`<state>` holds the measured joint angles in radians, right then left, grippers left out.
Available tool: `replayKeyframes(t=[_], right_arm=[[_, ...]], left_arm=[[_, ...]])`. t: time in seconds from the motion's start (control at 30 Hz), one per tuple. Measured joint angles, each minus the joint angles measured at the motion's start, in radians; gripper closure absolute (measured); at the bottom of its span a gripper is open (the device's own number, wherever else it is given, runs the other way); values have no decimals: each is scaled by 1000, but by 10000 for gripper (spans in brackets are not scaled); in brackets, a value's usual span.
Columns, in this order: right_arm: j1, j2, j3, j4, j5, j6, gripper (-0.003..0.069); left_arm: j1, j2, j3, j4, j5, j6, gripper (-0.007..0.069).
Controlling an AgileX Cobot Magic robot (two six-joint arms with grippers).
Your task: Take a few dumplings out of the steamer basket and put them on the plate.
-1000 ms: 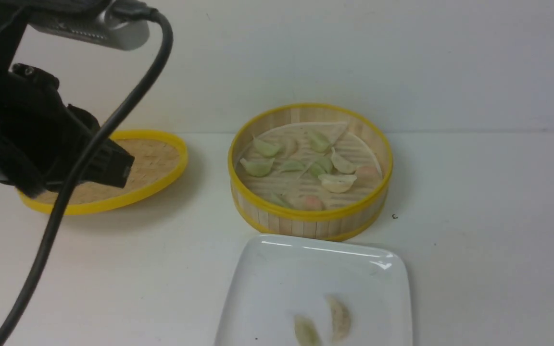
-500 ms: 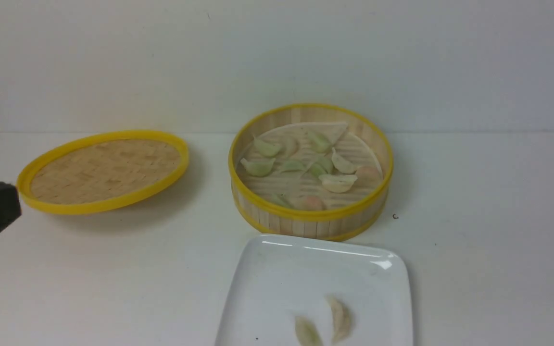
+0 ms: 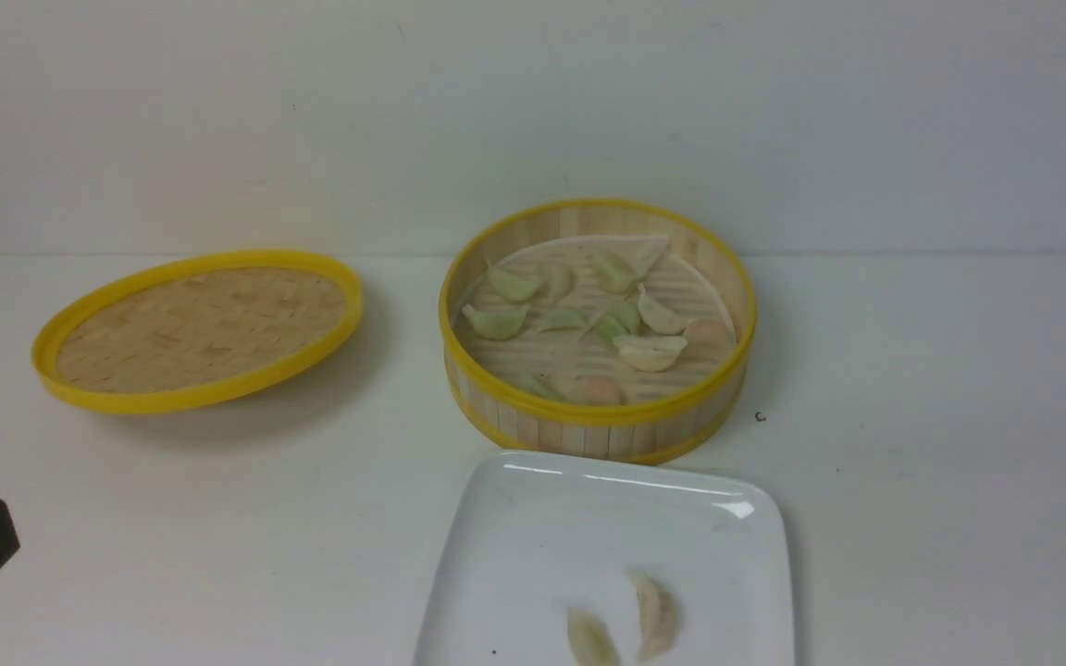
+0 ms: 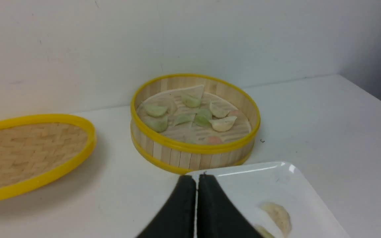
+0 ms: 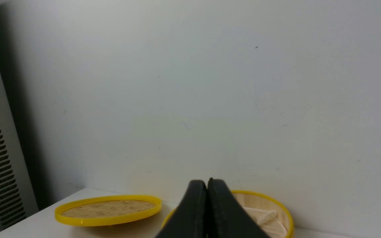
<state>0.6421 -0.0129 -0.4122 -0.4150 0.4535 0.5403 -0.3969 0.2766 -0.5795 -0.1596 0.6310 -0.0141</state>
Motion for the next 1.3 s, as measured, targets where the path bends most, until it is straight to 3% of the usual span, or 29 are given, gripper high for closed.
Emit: replayKeyframes(t=[0.17,0.57,0.73,1.3], right_arm=[[0,0,0,-3,-1,1,673],[0,0,0,-3,-1,1,673],[0,0,0,-3,-1,1,673],[0,0,0,-3,-1,0,673]], left_arm=[[3,-5,19,56,-28,46,631],[319,-251,460,115,-293,130,631],[327,-288,601,115,-287,151,631],[327,-288,607,111,-244,151,631]])
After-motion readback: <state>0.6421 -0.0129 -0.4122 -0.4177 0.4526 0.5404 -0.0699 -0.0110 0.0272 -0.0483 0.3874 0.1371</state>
